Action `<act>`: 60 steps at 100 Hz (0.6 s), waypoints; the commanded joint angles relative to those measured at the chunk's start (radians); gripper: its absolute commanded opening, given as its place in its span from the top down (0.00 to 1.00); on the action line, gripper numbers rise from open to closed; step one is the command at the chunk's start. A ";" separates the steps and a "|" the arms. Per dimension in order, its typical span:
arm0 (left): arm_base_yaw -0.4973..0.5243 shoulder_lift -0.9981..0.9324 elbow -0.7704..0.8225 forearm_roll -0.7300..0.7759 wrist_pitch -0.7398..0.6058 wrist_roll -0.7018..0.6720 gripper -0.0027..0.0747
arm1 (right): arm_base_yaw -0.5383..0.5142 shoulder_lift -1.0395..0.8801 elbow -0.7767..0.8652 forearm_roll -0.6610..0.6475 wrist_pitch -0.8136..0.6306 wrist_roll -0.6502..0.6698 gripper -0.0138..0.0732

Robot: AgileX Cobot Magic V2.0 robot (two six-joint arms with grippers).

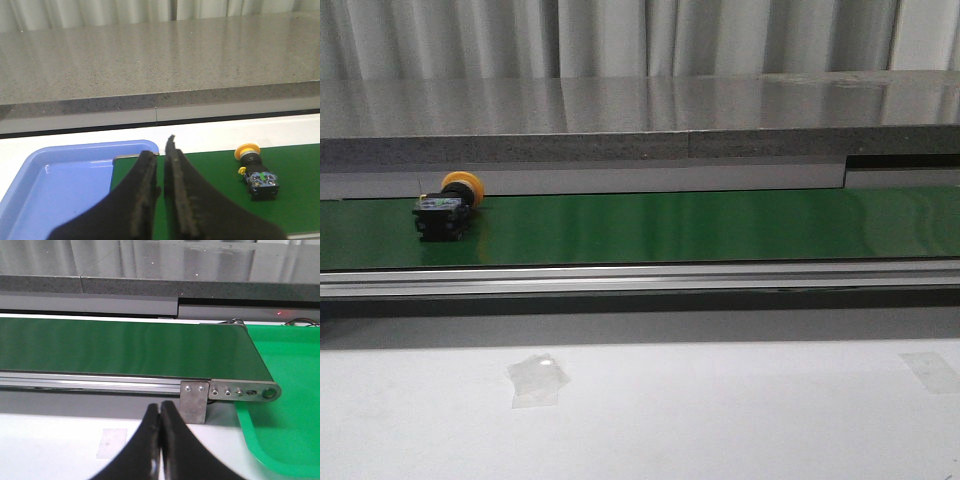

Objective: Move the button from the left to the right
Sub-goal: 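Raise the left gripper while the belt carries the button toward the right arm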

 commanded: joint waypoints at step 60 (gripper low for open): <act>-0.009 0.002 -0.029 -0.021 -0.066 0.000 0.99 | -0.004 -0.012 -0.016 -0.005 -0.152 0.000 0.92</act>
